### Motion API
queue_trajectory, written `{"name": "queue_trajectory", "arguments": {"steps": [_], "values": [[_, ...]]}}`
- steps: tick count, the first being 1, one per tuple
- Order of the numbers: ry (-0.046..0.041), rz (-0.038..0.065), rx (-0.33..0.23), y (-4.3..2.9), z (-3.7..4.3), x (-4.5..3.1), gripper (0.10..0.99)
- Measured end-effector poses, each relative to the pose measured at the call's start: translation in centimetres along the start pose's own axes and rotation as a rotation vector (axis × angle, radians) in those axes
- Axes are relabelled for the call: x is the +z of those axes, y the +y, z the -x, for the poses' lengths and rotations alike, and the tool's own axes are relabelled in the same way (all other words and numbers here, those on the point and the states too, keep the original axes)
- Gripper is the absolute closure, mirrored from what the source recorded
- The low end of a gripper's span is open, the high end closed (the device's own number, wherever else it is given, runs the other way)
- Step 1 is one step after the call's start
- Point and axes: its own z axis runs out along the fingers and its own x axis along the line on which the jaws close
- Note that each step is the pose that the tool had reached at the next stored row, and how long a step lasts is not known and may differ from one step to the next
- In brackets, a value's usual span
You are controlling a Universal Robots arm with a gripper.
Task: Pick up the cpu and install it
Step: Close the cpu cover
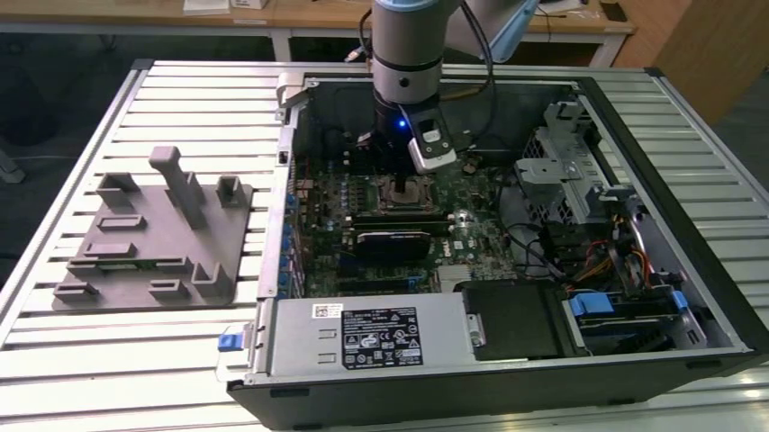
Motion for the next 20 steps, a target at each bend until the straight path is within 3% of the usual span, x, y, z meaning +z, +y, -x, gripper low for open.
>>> {"name": "queue_trajectory", "arguments": {"steps": [10,17,20], "values": [[-0.0013,-0.006,0.0,0.12,0.64,0.1,0.98],[-0.0013,-0.007,0.0,0.17,0.69,-0.94,0.98],[-0.0013,-0.006,0.0,0.17,0.69,-0.95,0.98]]}}
